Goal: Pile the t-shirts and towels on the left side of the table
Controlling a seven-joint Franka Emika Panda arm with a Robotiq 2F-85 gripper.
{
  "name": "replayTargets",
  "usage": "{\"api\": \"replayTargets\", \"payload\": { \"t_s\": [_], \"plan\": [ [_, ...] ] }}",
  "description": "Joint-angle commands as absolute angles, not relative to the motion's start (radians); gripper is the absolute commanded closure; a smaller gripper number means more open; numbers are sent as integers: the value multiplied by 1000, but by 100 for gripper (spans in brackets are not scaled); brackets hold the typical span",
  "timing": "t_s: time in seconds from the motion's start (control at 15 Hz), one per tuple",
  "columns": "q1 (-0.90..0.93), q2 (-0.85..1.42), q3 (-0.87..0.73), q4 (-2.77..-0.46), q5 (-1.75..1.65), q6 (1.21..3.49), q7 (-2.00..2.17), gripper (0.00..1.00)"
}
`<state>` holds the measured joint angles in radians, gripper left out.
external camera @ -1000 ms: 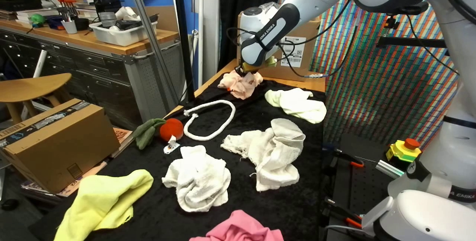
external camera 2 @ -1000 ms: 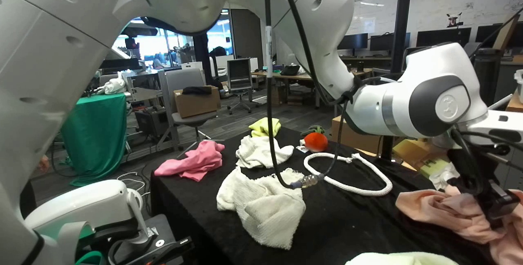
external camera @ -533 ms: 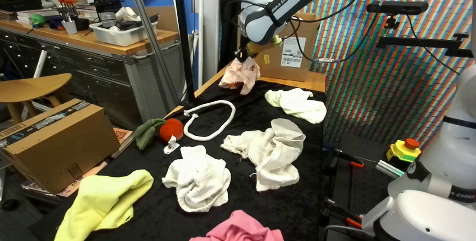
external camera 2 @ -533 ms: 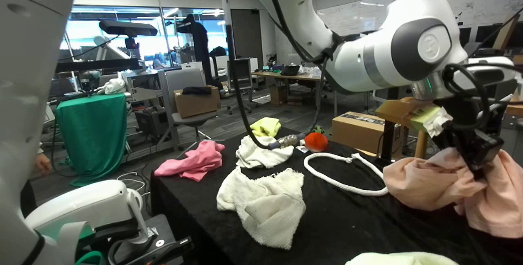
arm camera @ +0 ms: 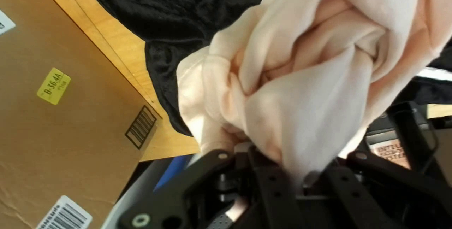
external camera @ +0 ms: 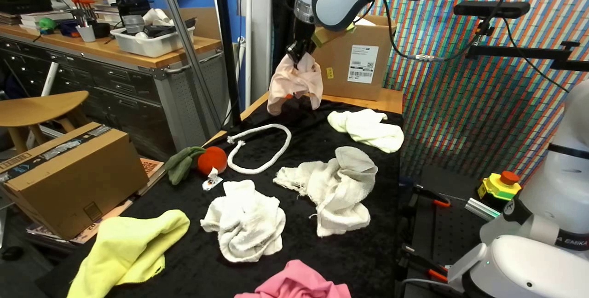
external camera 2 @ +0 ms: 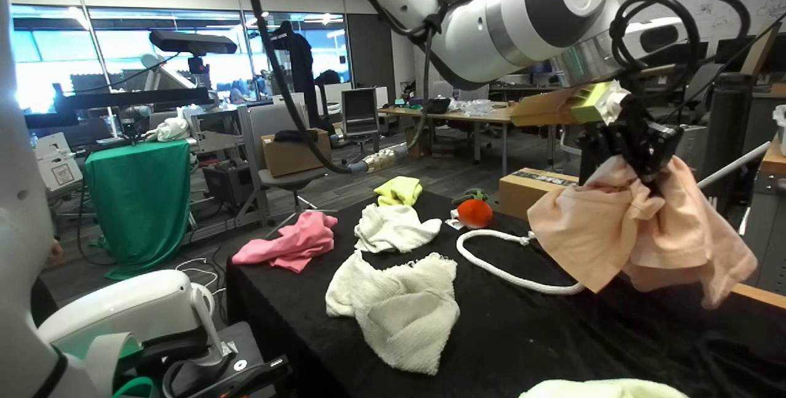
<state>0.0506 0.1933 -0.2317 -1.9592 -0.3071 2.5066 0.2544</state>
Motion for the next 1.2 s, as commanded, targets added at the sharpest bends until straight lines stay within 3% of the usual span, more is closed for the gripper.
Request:
{"api": "replayTargets", "payload": {
  "t_s": [0.0,0.93,1.0,1.13],
  "plan": [
    [49,77,-147,-2051,-332,2484,181,89],
    [121,43,91,-2096,-330,2350,164,90],
    [124,50,92,-2096,-354,2351,185,65],
    [126,59,86,-2097,-413,2355,245,62]
  ]
}}
